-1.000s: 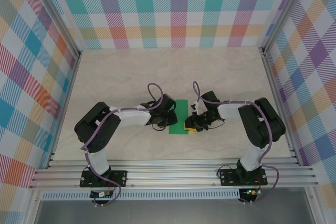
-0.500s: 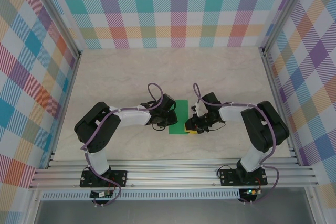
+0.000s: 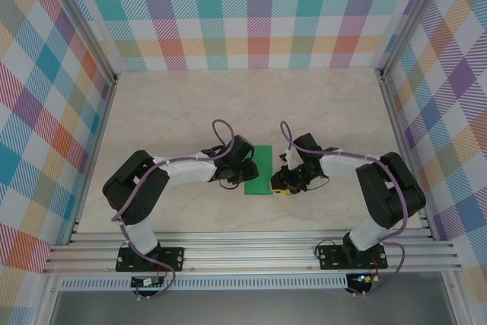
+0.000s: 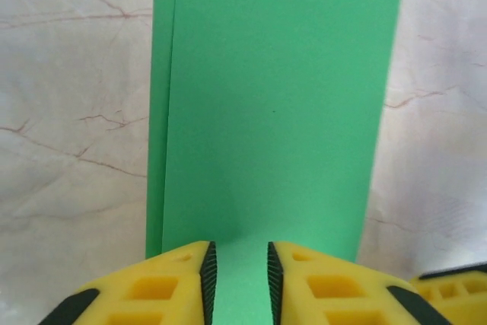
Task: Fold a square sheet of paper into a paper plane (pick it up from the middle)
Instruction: Hold the square sheet of paper at the center of the table, then fold the triangle a second time at the center of the table.
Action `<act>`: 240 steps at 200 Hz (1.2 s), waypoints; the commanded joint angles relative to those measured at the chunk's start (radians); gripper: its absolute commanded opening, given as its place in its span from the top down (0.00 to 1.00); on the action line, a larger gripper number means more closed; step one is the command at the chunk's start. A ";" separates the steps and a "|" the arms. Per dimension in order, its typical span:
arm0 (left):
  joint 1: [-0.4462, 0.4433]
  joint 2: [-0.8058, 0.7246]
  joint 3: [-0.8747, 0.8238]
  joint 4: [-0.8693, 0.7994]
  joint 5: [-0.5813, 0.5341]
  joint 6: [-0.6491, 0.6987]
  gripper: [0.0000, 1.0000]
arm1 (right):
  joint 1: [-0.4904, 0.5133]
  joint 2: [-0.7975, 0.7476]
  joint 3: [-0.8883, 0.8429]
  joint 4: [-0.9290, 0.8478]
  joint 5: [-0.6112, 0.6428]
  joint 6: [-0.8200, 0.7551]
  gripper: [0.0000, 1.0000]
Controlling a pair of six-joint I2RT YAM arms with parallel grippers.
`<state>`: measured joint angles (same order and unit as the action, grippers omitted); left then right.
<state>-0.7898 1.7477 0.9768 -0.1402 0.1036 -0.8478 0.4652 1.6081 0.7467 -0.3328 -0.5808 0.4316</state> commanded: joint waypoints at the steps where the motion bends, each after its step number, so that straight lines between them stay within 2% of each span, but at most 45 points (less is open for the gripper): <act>1: -0.008 -0.102 -0.018 -0.055 -0.064 0.001 0.66 | 0.005 -0.026 0.052 -0.071 0.104 -0.027 0.68; 25: 0.003 -0.147 -0.060 -0.057 -0.090 -0.009 0.54 | 0.004 -0.015 0.059 -0.036 0.072 0.004 0.67; 43: 0.013 -0.162 -0.095 -0.037 -0.081 -0.028 0.53 | 0.005 -0.014 0.056 -0.005 0.038 0.029 0.66; 54: 0.017 -0.170 -0.120 -0.005 -0.062 -0.042 0.52 | 0.006 -0.023 0.053 0.001 0.041 0.039 0.65; 71: 0.021 -0.166 -0.143 0.043 -0.006 -0.060 0.45 | 0.006 -0.049 0.043 -0.004 0.079 0.043 0.63; 96: 0.023 -0.150 -0.167 0.106 0.047 -0.084 0.44 | 0.006 -0.101 0.025 -0.005 0.117 0.041 0.58; 131: 0.025 -0.112 -0.172 0.173 0.096 -0.105 0.43 | 0.007 -0.138 0.019 -0.018 0.135 0.036 0.57; 193: 0.025 -0.071 -0.176 0.206 0.094 -0.136 0.43 | 0.006 -0.185 0.003 -0.025 0.138 0.033 0.55; 214: 0.026 -0.070 -0.179 0.257 0.112 -0.144 0.46 | 0.006 -0.211 -0.012 -0.013 0.127 0.026 0.54; 240: 0.035 -0.055 -0.153 0.279 0.133 -0.146 0.53 | 0.007 -0.264 -0.053 0.024 0.129 0.010 0.47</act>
<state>-0.7731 1.6752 0.8082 0.0811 0.2024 -0.9829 0.4660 1.3979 0.7353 -0.3347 -0.4450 0.4618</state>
